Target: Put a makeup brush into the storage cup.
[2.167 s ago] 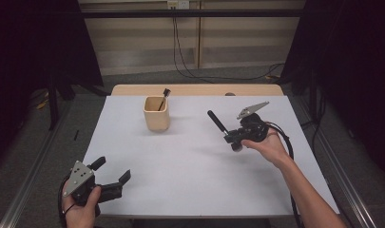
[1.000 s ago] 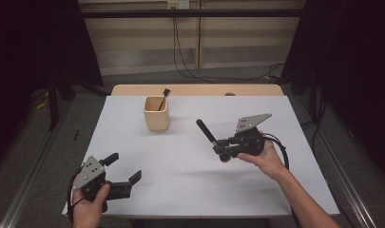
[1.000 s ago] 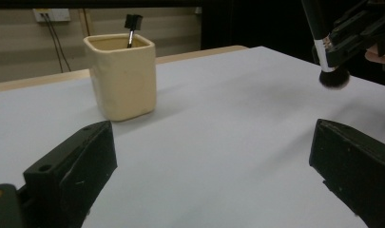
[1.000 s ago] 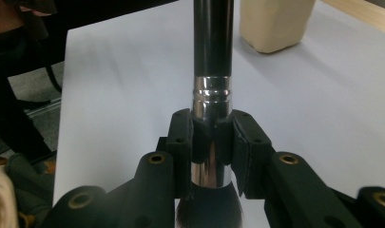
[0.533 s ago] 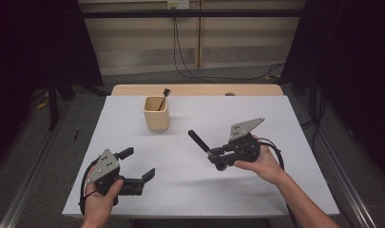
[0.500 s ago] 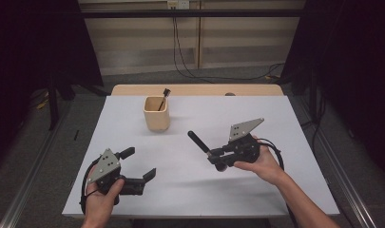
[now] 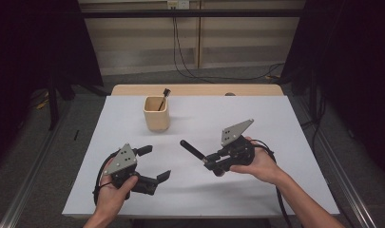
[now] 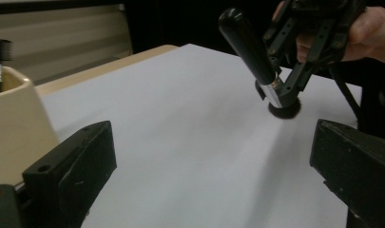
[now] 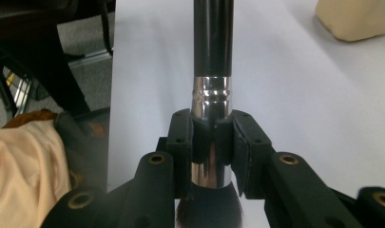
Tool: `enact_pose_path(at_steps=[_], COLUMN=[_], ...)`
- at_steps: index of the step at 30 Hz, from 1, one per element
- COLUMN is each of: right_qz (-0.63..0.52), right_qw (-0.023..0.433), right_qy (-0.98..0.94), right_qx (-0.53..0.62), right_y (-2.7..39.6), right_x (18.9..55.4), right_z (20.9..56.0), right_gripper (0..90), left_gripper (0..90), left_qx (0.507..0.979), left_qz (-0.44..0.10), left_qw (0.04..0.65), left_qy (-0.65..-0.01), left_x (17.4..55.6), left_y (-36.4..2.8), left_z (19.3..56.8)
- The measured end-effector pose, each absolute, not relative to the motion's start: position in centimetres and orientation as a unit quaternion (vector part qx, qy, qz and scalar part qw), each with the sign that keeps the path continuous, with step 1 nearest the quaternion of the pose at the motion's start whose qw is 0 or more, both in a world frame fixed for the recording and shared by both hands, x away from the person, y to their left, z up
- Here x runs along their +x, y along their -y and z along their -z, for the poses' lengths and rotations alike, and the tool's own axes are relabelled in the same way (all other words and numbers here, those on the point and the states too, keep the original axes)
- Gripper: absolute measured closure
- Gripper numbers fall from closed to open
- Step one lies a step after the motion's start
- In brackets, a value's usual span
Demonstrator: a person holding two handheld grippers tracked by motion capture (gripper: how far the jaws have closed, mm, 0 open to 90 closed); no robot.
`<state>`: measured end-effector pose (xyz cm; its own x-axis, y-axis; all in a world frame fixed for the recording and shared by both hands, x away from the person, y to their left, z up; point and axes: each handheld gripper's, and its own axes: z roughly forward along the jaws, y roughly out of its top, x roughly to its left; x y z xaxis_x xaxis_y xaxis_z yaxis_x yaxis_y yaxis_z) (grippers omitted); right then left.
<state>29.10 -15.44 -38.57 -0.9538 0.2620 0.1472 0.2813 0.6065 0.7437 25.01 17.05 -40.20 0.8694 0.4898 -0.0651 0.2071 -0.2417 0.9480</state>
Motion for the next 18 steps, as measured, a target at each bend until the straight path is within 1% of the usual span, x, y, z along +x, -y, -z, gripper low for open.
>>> enact_pose_path(at_steps=[1,3,5,7,13,15,18], right_qz=[0.408,0.392,0.382,0.378,0.352,0.341,0.322], right_qw=[0.012,0.011,0.016,0.016,0.015,0.012,0.018], right_qy=[0.9,0.908,0.913,0.915,0.928,0.932,0.94], right_qx=[-0.151,-0.147,-0.143,-0.137,-0.124,-0.121,-0.116], right_y=[15.3,14.8,14.5,14.3,14.0,13.9,13.7], right_x=[29.1,29.0,28.9,28.9,28.9,29.0,29.0], right_z=[38.6,38.9,39.0,38.9,38.4,38.4,38.3], right_gripper=[71.7,71.8,71.7,71.7,71.7,71.8,71.8], left_gripper=[1.5,1.6,1.8,1.8,1.9,1.6,1.8], left_qx=[0.783,0.784,0.787,0.793,0.798,0.803,0.806], left_qz=[-0.122,-0.096,-0.096,-0.084,-0.09,-0.091,-0.089], left_qw=[0.569,0.572,0.567,0.564,0.558,0.556,0.552], left_qy=[-0.222,-0.222,-0.222,-0.216,-0.208,-0.195,-0.194], left_x=[25.0,25.2,25.3,25.4,25.6,25.6,25.7], left_y=[-16.8,-16.4,-16.2,-16.1,-15.6,-15.3,-14.9], left_z=[40.2,40.3,40.2,40.0,39.5,39.6,39.6])
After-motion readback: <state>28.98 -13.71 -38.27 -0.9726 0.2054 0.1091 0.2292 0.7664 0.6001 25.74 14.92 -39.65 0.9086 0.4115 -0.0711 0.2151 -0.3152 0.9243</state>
